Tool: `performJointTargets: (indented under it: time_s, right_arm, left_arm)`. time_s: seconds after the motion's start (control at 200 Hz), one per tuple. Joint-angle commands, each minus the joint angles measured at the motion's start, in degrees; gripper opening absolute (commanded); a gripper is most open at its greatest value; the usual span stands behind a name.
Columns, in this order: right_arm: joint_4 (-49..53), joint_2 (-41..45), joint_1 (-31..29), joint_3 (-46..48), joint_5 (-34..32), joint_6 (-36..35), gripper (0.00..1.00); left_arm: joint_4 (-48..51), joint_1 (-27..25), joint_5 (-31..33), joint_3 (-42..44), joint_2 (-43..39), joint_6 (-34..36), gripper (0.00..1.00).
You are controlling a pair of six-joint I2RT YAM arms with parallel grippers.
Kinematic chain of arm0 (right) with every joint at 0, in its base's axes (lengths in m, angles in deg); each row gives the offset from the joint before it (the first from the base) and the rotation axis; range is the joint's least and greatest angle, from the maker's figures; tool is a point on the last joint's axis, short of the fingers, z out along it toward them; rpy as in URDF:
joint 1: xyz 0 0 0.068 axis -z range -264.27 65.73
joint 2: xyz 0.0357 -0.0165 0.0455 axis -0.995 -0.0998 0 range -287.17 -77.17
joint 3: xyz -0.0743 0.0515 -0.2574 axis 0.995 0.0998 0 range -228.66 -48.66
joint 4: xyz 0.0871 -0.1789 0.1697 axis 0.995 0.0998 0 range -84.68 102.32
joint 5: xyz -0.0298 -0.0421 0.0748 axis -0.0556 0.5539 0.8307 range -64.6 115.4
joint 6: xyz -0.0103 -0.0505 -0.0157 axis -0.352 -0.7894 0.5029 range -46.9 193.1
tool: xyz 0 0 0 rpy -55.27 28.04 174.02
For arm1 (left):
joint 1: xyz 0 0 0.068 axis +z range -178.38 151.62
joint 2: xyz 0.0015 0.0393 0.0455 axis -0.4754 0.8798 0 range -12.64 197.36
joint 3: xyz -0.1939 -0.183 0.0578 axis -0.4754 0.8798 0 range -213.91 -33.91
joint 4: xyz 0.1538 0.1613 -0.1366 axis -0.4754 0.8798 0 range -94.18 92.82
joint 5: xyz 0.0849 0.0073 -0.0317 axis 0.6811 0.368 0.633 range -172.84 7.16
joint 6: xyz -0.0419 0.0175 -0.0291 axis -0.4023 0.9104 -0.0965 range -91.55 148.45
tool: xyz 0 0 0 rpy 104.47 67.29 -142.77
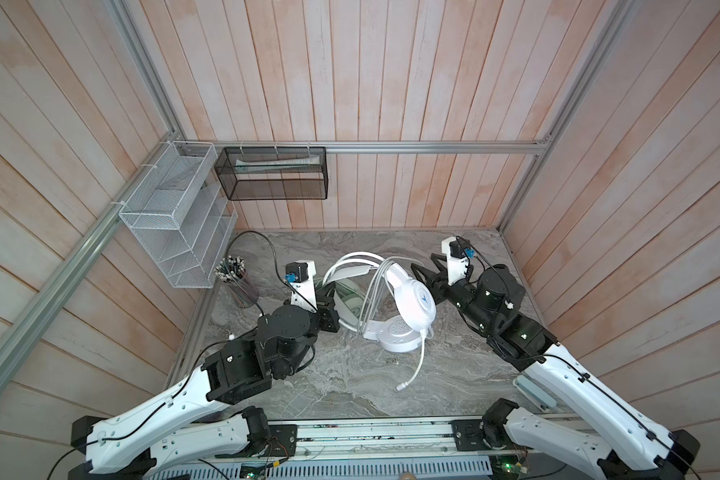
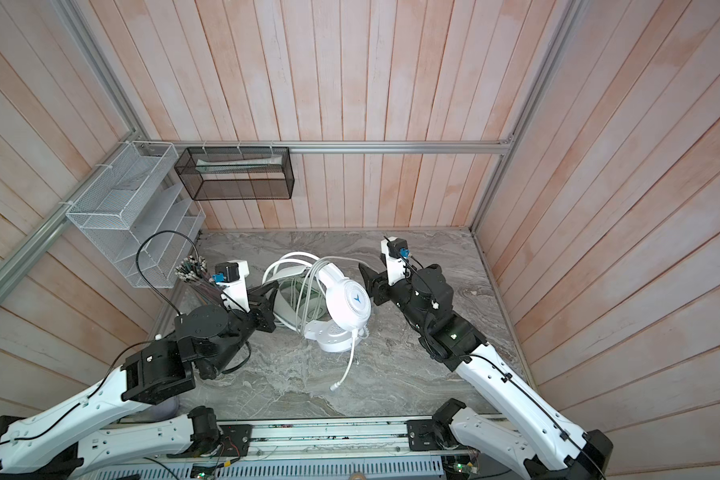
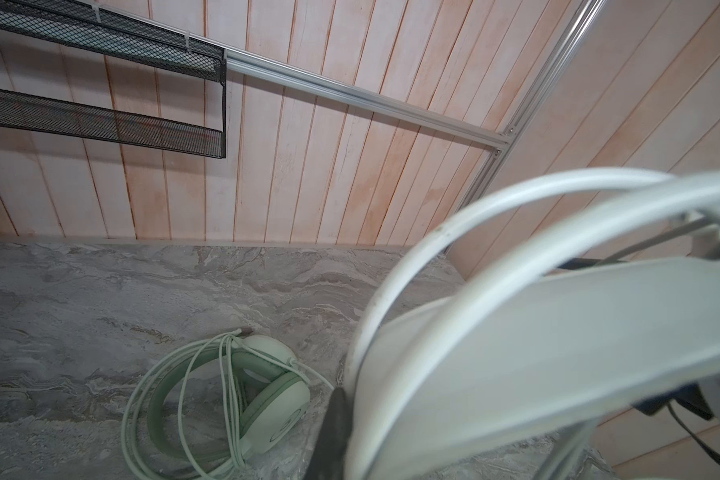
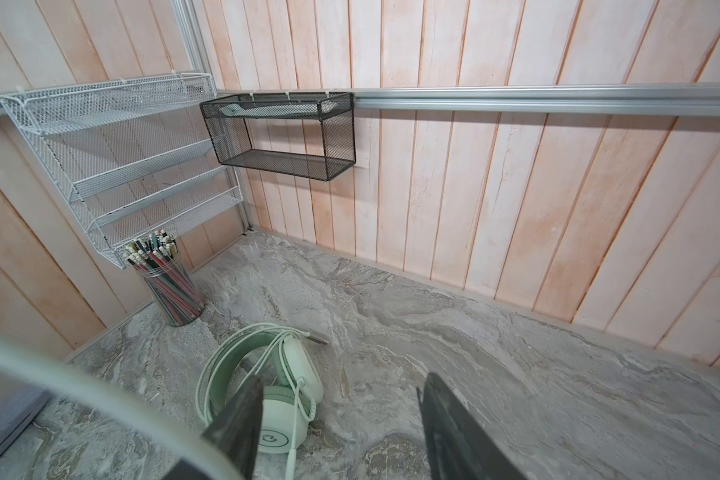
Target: Wrap the headphones
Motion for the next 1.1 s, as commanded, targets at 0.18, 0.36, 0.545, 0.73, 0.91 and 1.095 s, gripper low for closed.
performJointTargets:
  time_s: [0.18, 0.36, 0.545, 0.73, 0.91, 1.095]
  right_arm:
    - [1.2, 4.0, 0.5, 0.0, -10.1, 5.0, 0.75]
    - [3.5, 3.3, 0.6, -2.0, 0.1, 5.3, 0.80]
    - [3.2, 4.2, 0.5, 0.0, 3.2, 6.4, 0.82]
    - [2.7, 3.7, 0.5, 2.5, 10.2, 6.2, 0.83]
    - [2.5, 3.4, 0.5, 3.9, 9.9, 6.0, 0.83]
    - [0.3, 4.0, 0.5, 6.6, 15.6, 6.3, 0.84]
  left_arm:
    - [-1.2, 1.5, -3.8, -3.5, -1.5, -3.5, 0.00]
    - [0.2, 5.1, -8.0, -3.7, -1.6, -5.5, 0.00]
    - [1.0, 7.0, -11.7, -4.5, -1.4, -7.4, 0.00]
    - [1.6, 7.3, -13.9, -5.8, -0.7, -8.0, 0.00]
    - [2.1, 7.4, -15.6, -6.7, -0.2, -8.9, 0.00]
    - [2.0, 7.5, -16.3, -7.2, -0.3, -9.8, 0.00]
